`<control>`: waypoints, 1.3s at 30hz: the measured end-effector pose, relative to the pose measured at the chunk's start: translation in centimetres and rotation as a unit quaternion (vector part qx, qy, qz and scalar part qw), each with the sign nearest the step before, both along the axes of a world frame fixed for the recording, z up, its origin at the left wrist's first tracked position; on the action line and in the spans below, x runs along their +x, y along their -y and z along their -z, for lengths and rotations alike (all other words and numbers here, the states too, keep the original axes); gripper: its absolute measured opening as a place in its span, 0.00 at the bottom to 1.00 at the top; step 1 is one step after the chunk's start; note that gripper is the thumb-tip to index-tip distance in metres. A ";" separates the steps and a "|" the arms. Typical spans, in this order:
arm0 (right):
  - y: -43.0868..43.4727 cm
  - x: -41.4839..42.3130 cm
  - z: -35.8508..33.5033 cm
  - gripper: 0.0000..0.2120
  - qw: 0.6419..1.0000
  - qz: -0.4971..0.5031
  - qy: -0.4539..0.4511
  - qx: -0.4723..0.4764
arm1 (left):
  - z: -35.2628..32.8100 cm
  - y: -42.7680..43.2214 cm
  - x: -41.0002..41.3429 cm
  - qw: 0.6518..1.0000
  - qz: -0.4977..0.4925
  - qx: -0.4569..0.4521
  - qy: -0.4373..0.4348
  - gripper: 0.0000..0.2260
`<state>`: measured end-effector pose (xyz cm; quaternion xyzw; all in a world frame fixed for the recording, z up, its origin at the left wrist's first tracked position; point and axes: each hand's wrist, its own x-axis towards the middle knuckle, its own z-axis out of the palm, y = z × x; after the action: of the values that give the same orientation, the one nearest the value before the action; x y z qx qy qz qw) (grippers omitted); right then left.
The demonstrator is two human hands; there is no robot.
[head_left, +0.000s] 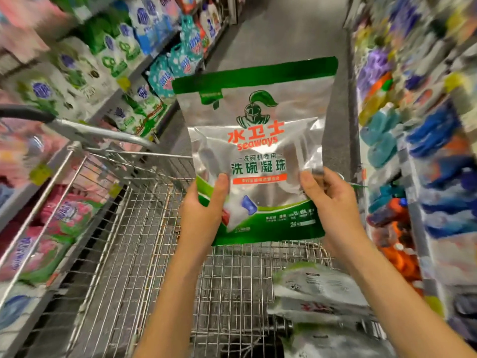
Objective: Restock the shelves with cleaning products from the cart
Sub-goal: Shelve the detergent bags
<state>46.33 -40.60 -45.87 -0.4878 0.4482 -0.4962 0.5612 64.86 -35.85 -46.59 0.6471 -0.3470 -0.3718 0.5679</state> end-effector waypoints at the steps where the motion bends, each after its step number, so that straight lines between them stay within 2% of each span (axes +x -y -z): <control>1: -0.6 -0.3 -0.1 0.05 1.000 0.010 -0.005 -0.004 | -0.2 -0.1 -0.3 1.000 0.004 -0.006 -0.004 0.12; 4: -2.9 -1.4 -0.6 0.07 0.999 0.038 0.000 -0.006 | -0.8 -1.1 -1.1 0.999 0.028 -0.015 -0.013 0.16; 7: -6.1 -2.5 -1.8 0.12 0.997 0.080 0.022 -0.006 | -1.9 -3.0 -1.8 0.996 0.079 -0.033 -0.006 0.19; 9: -8.9 -3.1 -2.6 0.14 0.993 0.118 0.013 -0.021 | -2.6 -4.5 -2.3 0.992 0.118 -0.035 -0.002 0.17; 11: -12.3 -3.6 -3.2 0.11 0.987 0.154 0.001 -0.038 | -3.7 -6.4 -2.8 0.985 0.170 -0.038 -0.012 0.12; 13: -15.7 -4.0 -4.0 0.07 0.980 0.190 -0.009 -0.053 | -5.1 -8.3 -3.3 0.972 0.224 -0.062 -0.020 0.14; 18: -24.5 -5.5 -6.7 0.10 0.953 0.287 -0.015 -0.094 | -7.8 -13.3 -5.6 0.937 0.338 -0.076 -0.044 0.20; 22: -31.5 -7.3 -9.0 0.07 0.918 0.374 -0.031 -0.129 | -9.5 -16.9 -8.8 0.903 0.417 -0.089 -0.047 0.22; 27: -40.0 -10.2 -11.4 0.07 0.862 0.479 -0.075 -0.149 | -11.8 -22.4 -13.8 0.856 0.498 -0.130 -0.045 0.18; 34: -55.7 -13.2 -14.4 0.10 0.791 0.582 -0.082 -0.168 | -14.9 -33.9 -21.5 0.795 0.577 -0.174 -0.067 0.26; 39: -67.6 -14.4 -16.9 0.15 0.741 0.635 -0.111 -0.189 | -17.0 -44.6 -26.2 0.739 0.631 -0.211 -0.109 0.17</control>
<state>31.92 27.01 -29.00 -0.2375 0.6106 -0.7544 -0.0413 38.70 8.79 -29.55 0.0990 -0.6806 -0.6307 0.3594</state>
